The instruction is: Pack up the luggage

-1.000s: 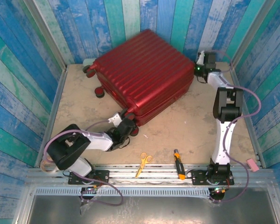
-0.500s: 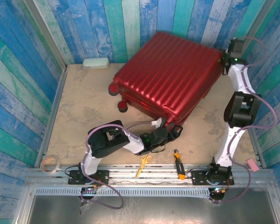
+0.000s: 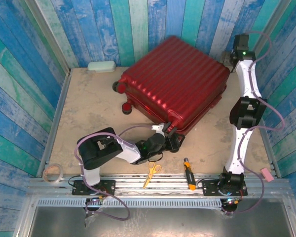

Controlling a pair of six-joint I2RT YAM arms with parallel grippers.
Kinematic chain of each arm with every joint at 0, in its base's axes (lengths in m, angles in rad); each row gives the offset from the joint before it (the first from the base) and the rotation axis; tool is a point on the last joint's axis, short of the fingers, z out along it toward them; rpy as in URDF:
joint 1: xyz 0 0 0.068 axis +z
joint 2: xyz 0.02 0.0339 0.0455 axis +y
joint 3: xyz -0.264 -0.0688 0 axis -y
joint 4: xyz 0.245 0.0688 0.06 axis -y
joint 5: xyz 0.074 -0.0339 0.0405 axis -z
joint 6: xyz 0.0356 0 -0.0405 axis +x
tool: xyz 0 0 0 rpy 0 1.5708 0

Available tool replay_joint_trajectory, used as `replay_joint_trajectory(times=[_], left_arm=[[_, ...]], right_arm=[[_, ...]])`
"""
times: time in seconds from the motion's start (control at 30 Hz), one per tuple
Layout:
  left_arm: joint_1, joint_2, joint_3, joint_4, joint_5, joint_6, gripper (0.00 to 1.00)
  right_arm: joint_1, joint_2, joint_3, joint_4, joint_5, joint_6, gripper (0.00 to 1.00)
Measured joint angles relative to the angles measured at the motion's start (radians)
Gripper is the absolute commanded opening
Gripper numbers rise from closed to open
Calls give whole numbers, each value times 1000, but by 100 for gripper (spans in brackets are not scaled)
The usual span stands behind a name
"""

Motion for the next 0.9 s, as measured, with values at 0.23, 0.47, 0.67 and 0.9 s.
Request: replay_joint_trajectory(times=[0.23, 0.47, 0.67, 0.9], left_arm=[[14, -171, -44, -109, -13, 181, 93], [20, -523, -120, -356, -137, 480, 93], [24, -711, -131, -565, -92, 771, 95], [19, -830, -180, -647, -15, 942, 95]], right_arm=[[-2, -74, -102, -34, 61, 22, 100], [-1, -325, -360, -61, 42, 59, 100], [24, -628, -589, -19, -85, 102, 100], [45, -768, -768, 19, -140, 120, 96]])
